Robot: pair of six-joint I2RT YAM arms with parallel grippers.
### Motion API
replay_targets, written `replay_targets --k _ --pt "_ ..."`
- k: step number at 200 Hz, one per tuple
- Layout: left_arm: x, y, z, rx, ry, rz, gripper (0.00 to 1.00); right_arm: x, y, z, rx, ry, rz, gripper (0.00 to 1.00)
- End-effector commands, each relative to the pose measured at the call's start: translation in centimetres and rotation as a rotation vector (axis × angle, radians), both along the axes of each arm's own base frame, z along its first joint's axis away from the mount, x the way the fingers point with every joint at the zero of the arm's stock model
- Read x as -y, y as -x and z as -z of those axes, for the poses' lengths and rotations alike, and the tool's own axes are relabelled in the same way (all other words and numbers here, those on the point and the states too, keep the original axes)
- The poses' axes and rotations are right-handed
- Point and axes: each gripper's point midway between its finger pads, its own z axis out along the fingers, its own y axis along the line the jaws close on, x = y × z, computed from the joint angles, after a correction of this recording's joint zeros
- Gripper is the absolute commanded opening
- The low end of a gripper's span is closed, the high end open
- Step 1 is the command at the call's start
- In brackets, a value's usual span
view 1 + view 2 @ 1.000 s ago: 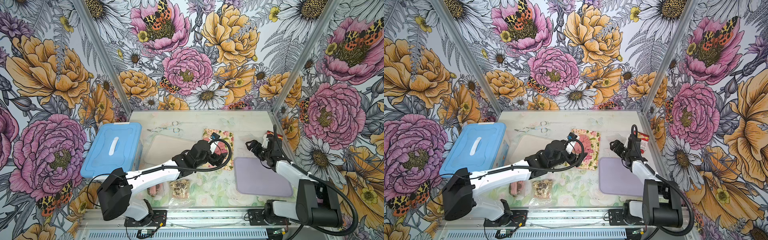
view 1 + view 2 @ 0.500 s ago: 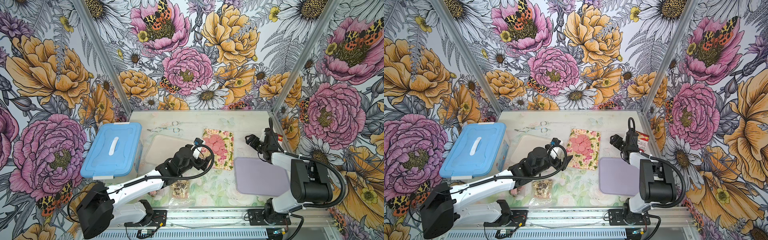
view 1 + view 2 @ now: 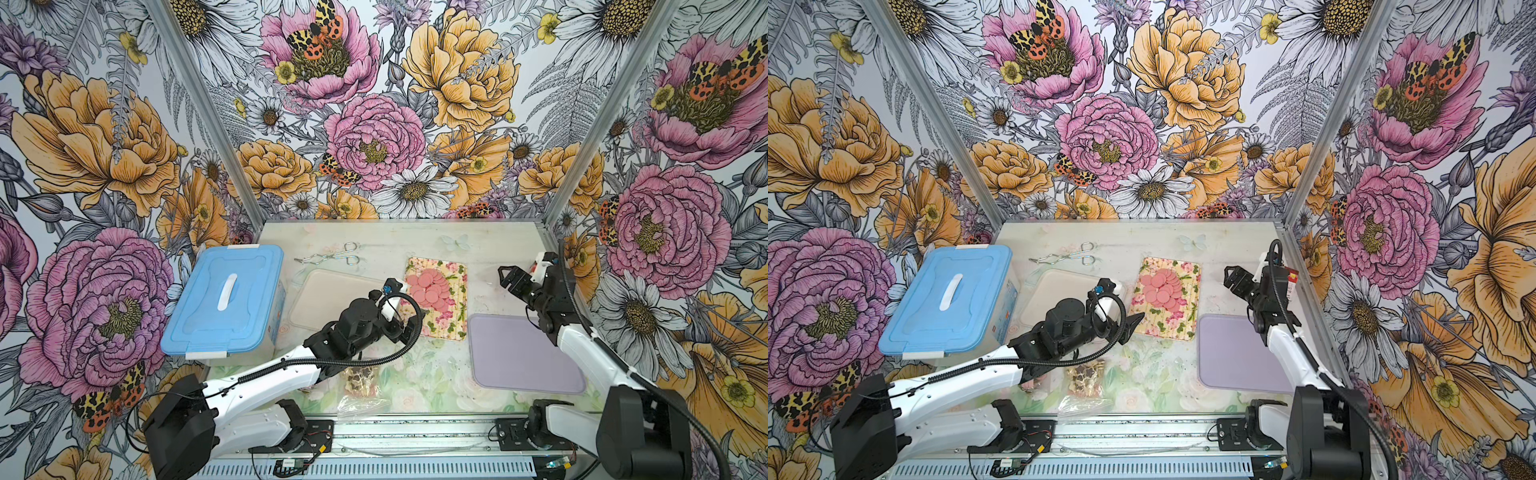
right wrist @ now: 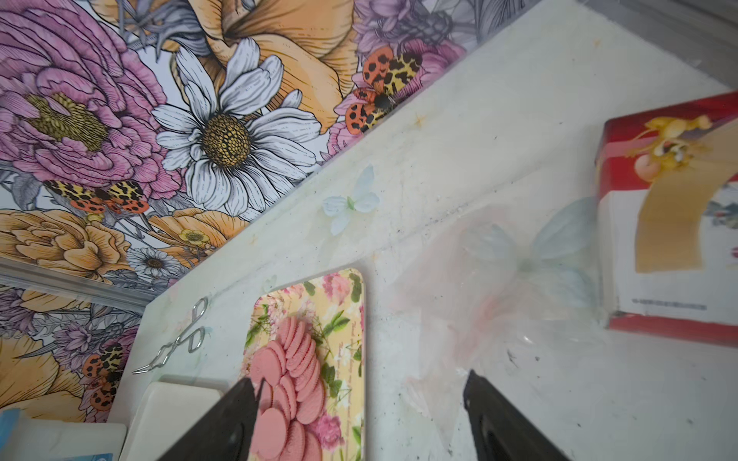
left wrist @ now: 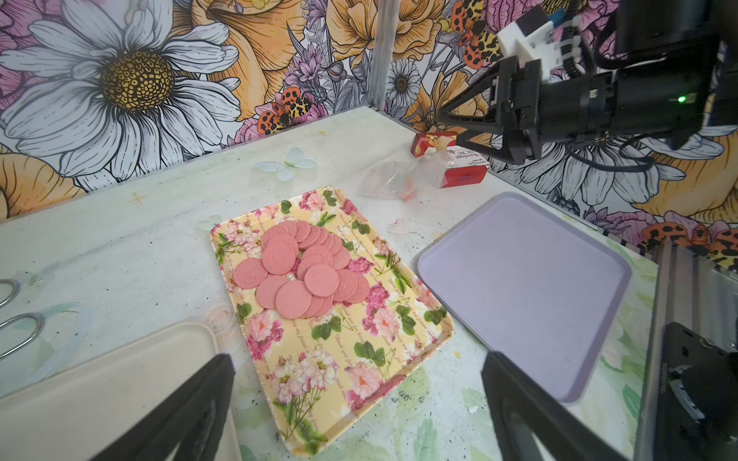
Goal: Pour cookies out of the ziploc bag
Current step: Place the ziploc bag at the center of the board, then pick up the ziploc bag from the center of the board.
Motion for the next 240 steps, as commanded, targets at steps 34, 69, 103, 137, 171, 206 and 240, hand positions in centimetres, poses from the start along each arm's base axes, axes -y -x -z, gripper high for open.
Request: replay_targets --k 34,69,103,137,171,206,240 --pt "-1.9 0.8 -2.2 0.016 0.004 -0.034 0.99 -6.2 5.8 -0.9 0.003 0.085 -0.222 0.83" --pt "-6.5 1.3 -5.4 0.096 0.031 -0.158 0.99 -13.7 9.3 0.6 -0.029 0.161 -0.476 0.82" --pt "-9.5 1.3 -6.7 0.146 0.095 -0.278 0.99 -19.8 13.6 1.5 0.008 0.327 -0.639 0.8" --pt "-12.0 1.7 -7.9 0.185 0.149 -0.366 0.99 -24.8 17.6 3.4 0.113 0.568 -0.763 0.79" --pt "-13.3 2.3 -8.9 0.219 0.179 -0.401 0.99 -30.3 20.3 6.4 0.188 0.757 -0.909 0.74" --pt "-14.0 2.3 -9.0 0.24 0.159 -0.434 0.99 -34.7 22.9 7.7 0.289 0.788 -0.999 0.73" --pt "-13.9 2.3 -9.0 0.244 0.148 -0.437 0.99 -37.2 25.5 9.7 0.318 0.881 -1.076 0.72"
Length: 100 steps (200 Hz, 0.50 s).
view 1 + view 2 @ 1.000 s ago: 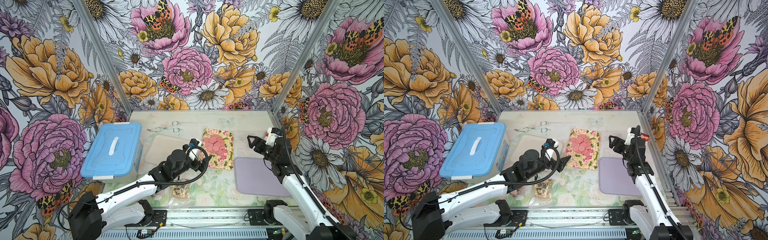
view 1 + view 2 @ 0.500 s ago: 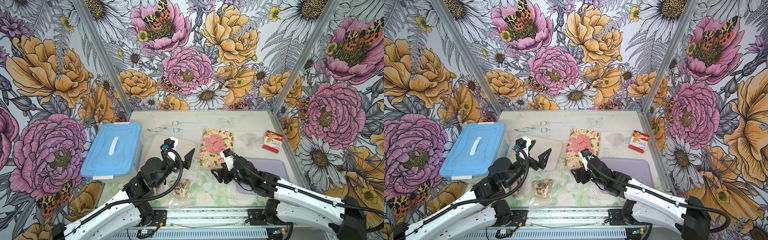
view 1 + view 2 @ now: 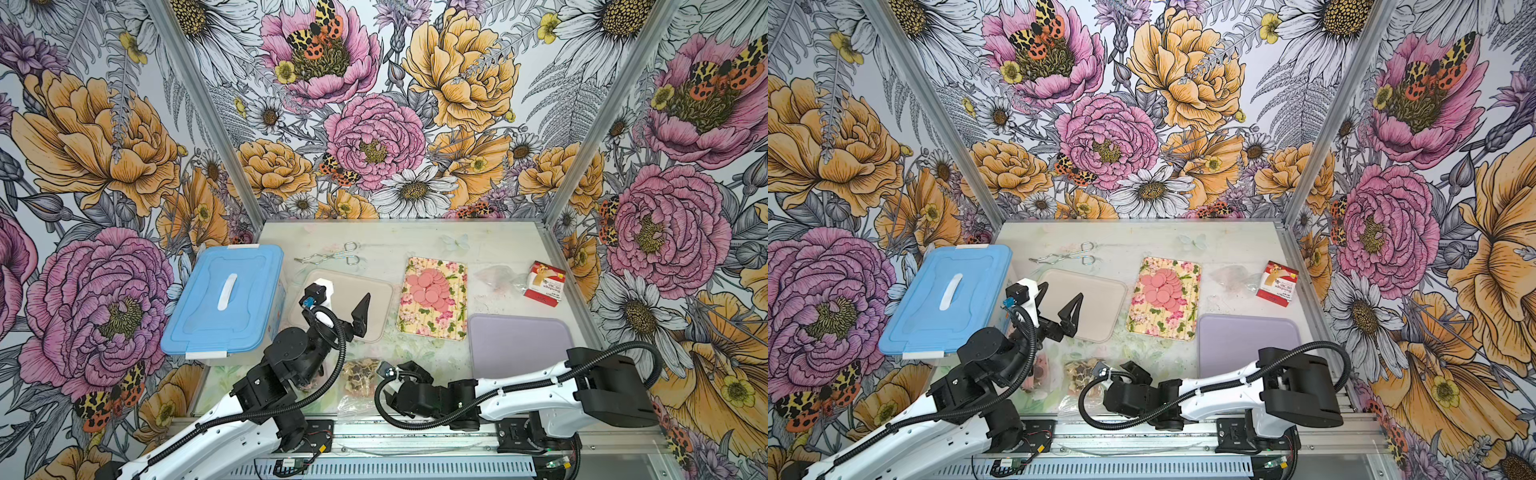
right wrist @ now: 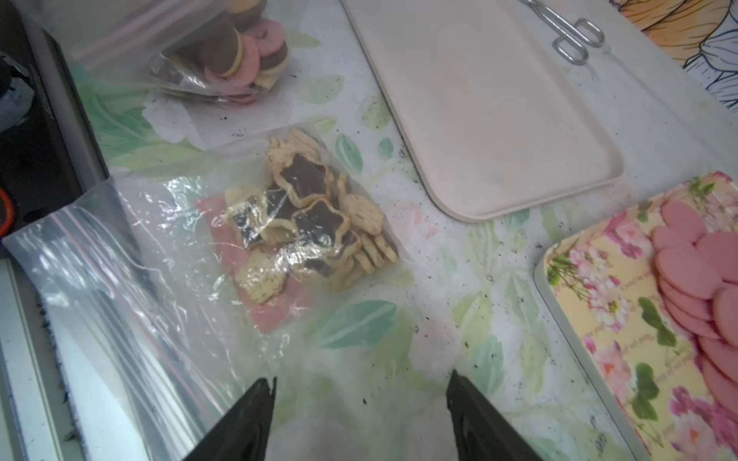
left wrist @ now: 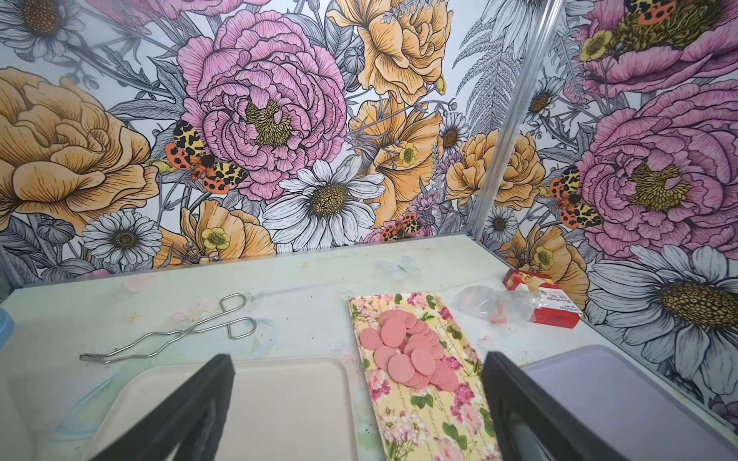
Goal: Pour cookies out of the ziploc bag
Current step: Pick up the ziploc bag from the center of the board.
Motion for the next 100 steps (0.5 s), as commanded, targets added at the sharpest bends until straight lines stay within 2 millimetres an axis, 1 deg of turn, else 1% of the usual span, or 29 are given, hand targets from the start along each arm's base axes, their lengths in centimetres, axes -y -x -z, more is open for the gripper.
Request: replay_targets --k 1,13,23,35,56,70,85,100 --pt "-0.5 -0.2 0.5 -0.001 -0.029 -0.032 0.99 -2.6 0.6 -1.2 0.091 -0.024 -0.026 0.72" --pt "-0.4 -0.2 0.5 0.0 -0.032 -0.031 0.99 -2.9 1.1 -0.8 0.091 -0.005 -0.038 0.72" --pt "-0.3 -0.2 0.6 -0.002 -0.034 -0.027 0.99 -2.9 1.3 -0.5 0.092 0.009 -0.035 0.72" --pt "-0.3 -0.2 0.6 -0.001 -0.035 -0.026 0.99 -2.9 1.9 -0.6 0.093 0.011 -0.05 0.71" --pt "-0.2 -0.2 0.6 0.001 -0.038 -0.024 0.99 -2.8 3.3 -1.4 0.088 -0.004 -0.086 0.71" --pt "-0.2 -0.3 0.6 -0.002 -0.041 -0.025 0.99 -2.9 4.2 -1.3 0.075 0.007 -0.118 0.7" --pt "-0.1 -0.4 0.8 -0.006 -0.049 -0.025 0.99 -3.0 4.8 -0.5 0.085 0.05 -0.133 0.7" --pt "0.0 -0.4 0.8 -0.006 -0.054 -0.023 0.99 -2.9 4.8 0.3 0.12 0.091 -0.12 0.7"
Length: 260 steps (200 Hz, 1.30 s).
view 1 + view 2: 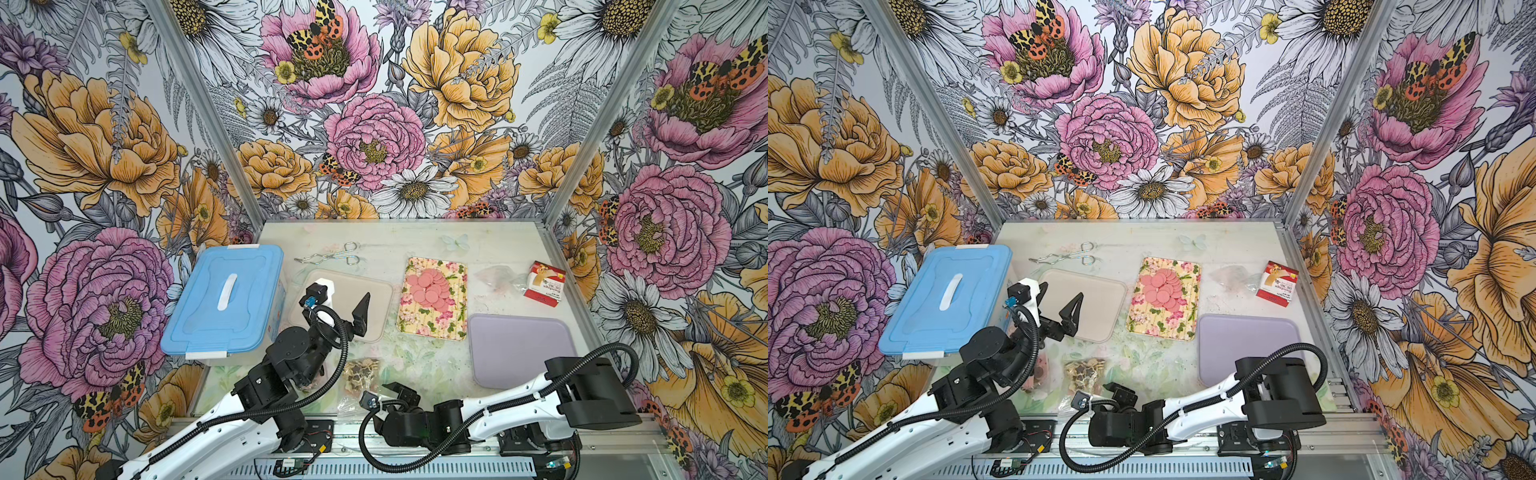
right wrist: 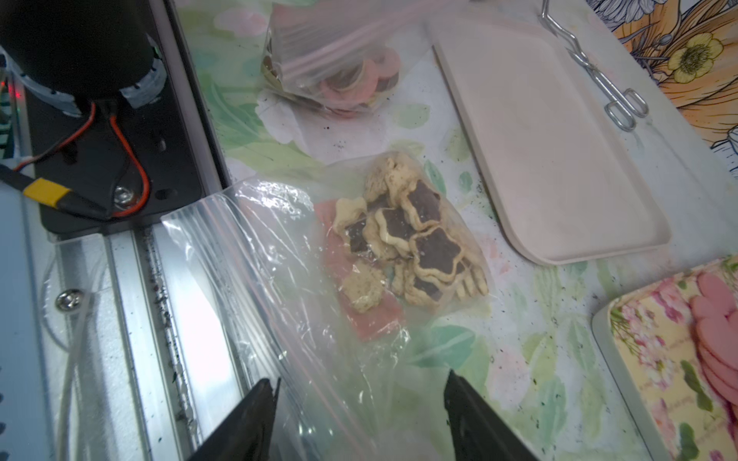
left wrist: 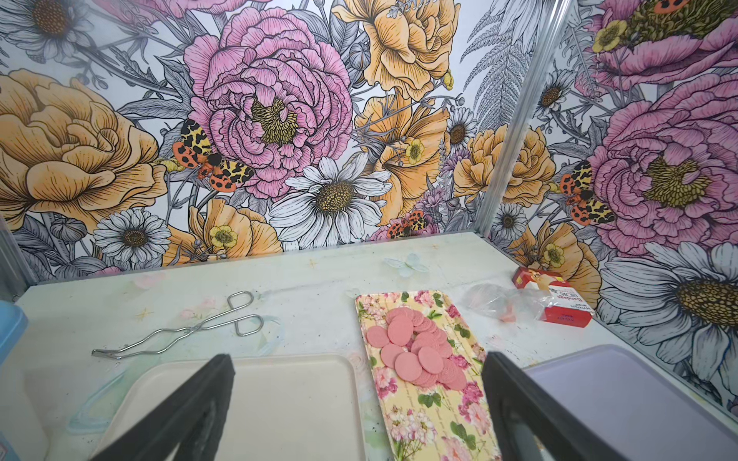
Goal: Pour cookies out of the ziploc bag
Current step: Pick up the ziploc bag from the center of the board.
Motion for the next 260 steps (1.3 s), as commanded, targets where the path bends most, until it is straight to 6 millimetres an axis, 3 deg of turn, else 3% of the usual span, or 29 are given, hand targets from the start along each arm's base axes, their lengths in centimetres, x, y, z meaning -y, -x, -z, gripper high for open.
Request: replay_targets --k 1,80,125,163,205,245,260 --pt "0.0 -0.1 0.4 0.002 -0.031 -0.009 0.99 -0.4 0.0 0.2 0.058 0.041 0.008 0.7" --pt "-0.1 0.0 0.3 0.002 -0.018 -0.007 0.99 -0.7 -2.0 1.1 0.127 0.082 0.08 0.63" --pt "0.0 0.0 0.3 0.003 -0.019 -0.003 0.99 -1.0 -0.5 2.1 0.082 0.121 0.005 0.61" --pt "0.2 0.0 0.5 -0.002 -0.025 0.005 0.99 0.5 0.0 3.3 0.083 0.16 0.008 0.6" --pt "0.5 -0.1 0.6 -0.007 -0.031 0.009 0.99 1.3 0.5 3.3 0.096 0.184 -0.011 0.61" --pt "0.6 -0.1 0.6 -0.008 -0.03 0.016 0.99 1.1 -0.5 3.2 0.165 0.193 0.037 0.61" --pt "0.6 -0.2 0.7 -0.011 -0.03 0.015 0.99 0.7 -1.0 2.8 0.202 0.192 0.058 0.56"
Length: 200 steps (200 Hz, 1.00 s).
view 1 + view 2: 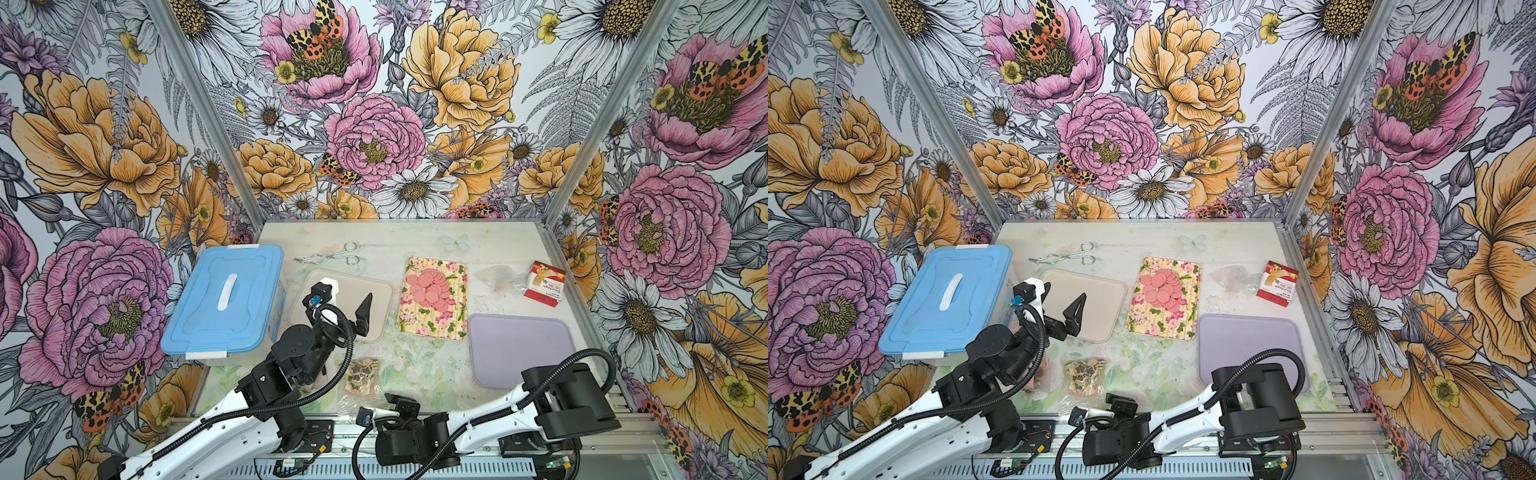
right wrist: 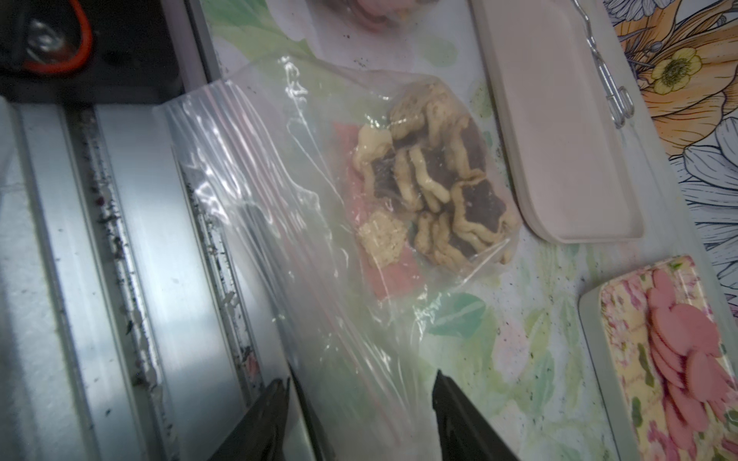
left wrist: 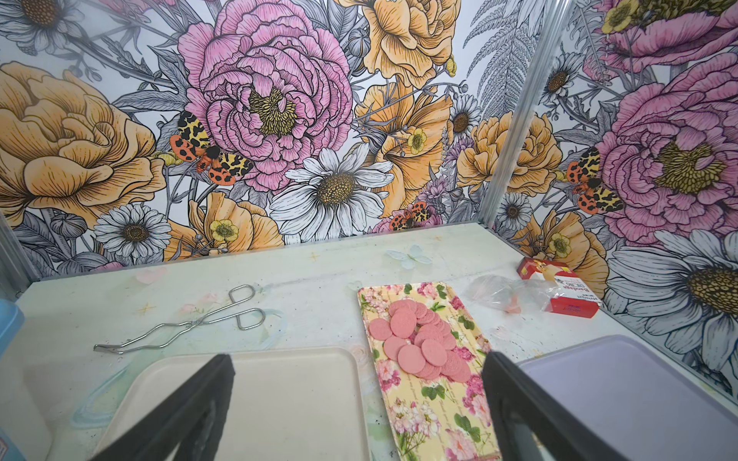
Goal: Pour cookies out of the ziploc bag
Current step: Pick up the ziploc bag from the center of the board.
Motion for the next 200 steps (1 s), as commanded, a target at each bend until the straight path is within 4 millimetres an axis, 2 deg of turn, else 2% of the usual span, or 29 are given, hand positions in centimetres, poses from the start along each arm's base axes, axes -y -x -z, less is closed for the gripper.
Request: replay_targets --k 1,37,54,82,111,138,154,200 --pt "0.2 0.1 0.1 0.003 -0.01 0.013 0.99 -0.5 -1.0 -0.5 0.08 0.0 0.042 0.56" --pt "0.4 0.1 0.2 0.001 -0.013 0.021 0.99 -1.0 -1.8 -0.8 0.094 0.002 0.052 0.43" --pt "0.3 0.1 0.1 0.003 -0.011 0.019 0.99 -1.2 -1.8 -1.0 0.096 0.0 0.043 0.35" --pt "0.4 0.1 0.1 0.003 -0.01 0.022 0.99 -1.4 -1.7 -1.3 0.097 -0.007 0.037 0.27" --pt "0.4 0.1 0.2 0.002 -0.012 0.022 0.99 -1.7 -1.5 -1.9 0.089 -0.023 0.03 0.0" --pt "0.3 0.1 0.1 0.005 -0.011 0.014 0.99 -1.8 -1.6 -3.2 0.078 -0.059 0.03 0.0" --pt "-0.3 -0.1 0.1 0.012 -0.01 -0.017 0.99 -1.8 -1.8 -4.7 0.049 -0.11 0.042 0.0" --pt "-2.1 -0.3 0.2 0.043 -0.02 -0.11 0.99 1.0 -4.6 -10.0 -0.108 -0.261 0.139 0.0"
